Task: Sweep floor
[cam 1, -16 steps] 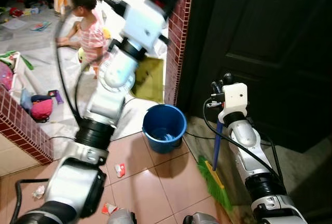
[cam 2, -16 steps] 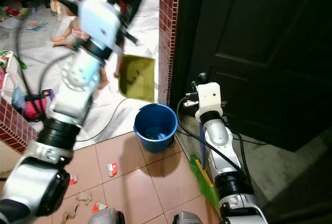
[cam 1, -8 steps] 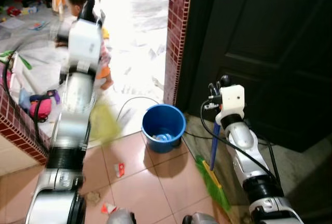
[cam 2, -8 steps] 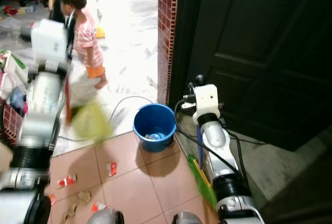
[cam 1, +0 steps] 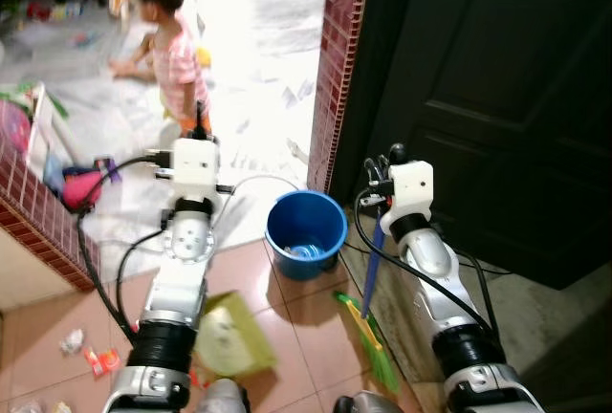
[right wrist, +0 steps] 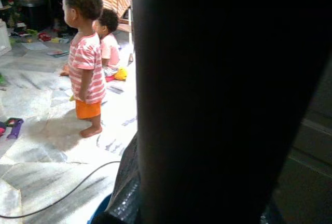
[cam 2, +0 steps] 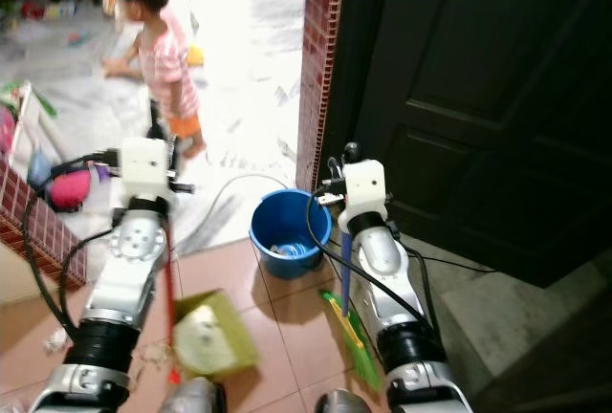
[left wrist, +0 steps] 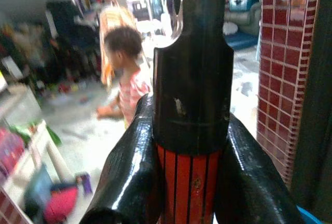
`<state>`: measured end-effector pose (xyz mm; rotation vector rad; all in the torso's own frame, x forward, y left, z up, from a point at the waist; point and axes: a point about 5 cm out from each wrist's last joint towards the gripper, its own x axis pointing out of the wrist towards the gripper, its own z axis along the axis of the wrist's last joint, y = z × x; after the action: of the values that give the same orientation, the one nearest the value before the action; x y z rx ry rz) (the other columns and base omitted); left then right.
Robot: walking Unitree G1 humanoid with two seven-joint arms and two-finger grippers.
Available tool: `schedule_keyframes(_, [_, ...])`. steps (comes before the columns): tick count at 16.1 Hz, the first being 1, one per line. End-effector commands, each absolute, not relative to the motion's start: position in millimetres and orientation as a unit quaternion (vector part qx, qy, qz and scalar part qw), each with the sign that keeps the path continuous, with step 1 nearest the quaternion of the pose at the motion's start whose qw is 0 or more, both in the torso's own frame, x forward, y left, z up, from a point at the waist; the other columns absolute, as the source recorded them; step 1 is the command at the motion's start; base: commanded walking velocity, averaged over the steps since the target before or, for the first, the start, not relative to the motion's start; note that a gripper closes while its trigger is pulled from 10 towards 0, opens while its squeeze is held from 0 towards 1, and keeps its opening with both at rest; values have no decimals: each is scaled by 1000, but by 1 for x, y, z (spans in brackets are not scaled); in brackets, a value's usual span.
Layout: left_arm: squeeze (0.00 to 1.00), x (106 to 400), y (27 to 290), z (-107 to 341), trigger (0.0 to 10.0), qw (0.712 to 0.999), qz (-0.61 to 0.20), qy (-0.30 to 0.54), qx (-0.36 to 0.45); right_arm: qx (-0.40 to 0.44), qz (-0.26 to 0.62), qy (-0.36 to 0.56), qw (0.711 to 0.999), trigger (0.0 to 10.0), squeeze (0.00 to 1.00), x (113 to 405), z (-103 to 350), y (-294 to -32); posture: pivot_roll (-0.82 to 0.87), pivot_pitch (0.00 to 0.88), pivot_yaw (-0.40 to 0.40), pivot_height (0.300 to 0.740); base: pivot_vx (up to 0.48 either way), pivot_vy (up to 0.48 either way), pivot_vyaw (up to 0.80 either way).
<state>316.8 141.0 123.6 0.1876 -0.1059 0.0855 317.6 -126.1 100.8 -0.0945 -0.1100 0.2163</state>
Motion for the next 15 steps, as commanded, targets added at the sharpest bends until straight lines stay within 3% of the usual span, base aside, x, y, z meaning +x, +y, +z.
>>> schedule_keyframes(1, [0,317,136,128,10000,994,26,-62,92,-43,107,-74,991,10000,0,322,110,-126,-2,0,-9,740,0,0,0])
schedule_keyframes(4, [0,313,127,125,10000,994,9,-61,91,-43,109,-72,991,10000,0,322,109,-127,0,0,-11,740,0,202,0])
schedule_keyframes(15, [0,312,114,126,10000,994,-17,-67,89,-47,109,-73,990,10000,0,324,110,-129,-5,0,-11,740,0,470,0])
